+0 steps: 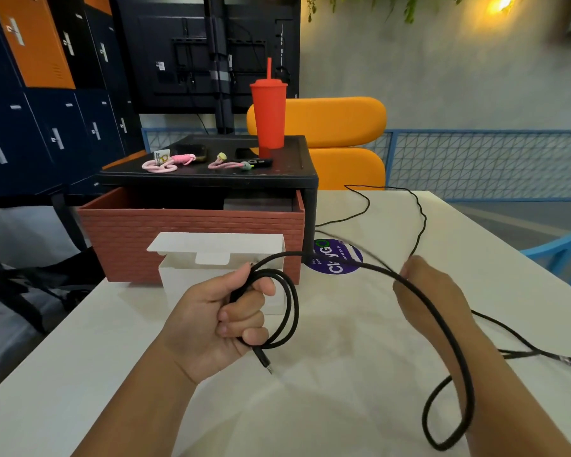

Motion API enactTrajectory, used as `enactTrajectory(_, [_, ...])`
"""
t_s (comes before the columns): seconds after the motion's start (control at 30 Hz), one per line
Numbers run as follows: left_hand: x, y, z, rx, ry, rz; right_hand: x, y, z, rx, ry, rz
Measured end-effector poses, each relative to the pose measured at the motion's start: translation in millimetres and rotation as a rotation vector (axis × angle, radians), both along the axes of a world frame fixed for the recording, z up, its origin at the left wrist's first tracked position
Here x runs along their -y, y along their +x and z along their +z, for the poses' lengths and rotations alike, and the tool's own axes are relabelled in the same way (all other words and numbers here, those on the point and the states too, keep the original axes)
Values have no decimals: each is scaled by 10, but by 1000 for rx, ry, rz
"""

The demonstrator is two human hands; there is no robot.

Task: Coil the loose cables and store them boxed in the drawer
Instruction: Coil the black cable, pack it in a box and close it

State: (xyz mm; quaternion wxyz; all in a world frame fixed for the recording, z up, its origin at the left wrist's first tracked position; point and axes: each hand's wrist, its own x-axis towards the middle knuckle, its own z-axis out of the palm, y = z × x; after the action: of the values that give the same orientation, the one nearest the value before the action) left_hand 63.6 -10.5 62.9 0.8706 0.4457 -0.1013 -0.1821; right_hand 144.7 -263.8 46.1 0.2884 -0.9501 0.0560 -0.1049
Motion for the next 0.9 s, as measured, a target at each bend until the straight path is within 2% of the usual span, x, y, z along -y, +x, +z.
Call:
enactTrajectory(0.03, [3,1,1,-1,11,-6,-21,26,-12,75,160,-16])
enactTrajectory(0.07, [1,2,0,0,19,-17,-78,7,10,116,410,35])
enactTrajectory(0.13, [5,0,3,8,26,-45,-130,-27,48,119,689,180])
enactTrajectory(0.2, [2,2,-1,6,22,-45,-129,-36,89,68,769,280])
enactTrajectory(0.27, [0,3,2,2,16,-23,-68,-41,125,99,771,270])
enactTrajectory(0.33, [2,1,17,-1,9,2,41,-61,176,195,631,158])
enactTrajectory(0.4, [5,-1,30,-8,5,31,157,-57,177,198,286,6])
enactTrajectory(0.47, [8,-5,38,-11,3,48,266,-37,122,5,-63,-117])
enactTrajectory(0.53, [8,-8,41,-9,4,49,372,4,50,-242,-267,-228])
enactTrajectory(0.63, [-6,-8,30,-5,3,48,544,117,-39,-425,-351,-269])
enactTrajectory(0.77, [-19,-5,20,5,-14,27,556,165,-78,-471,-378,-177])
enactTrajectory(0.9, [-17,-3,11,5,-15,4,355,119,-59,-495,-237,39])
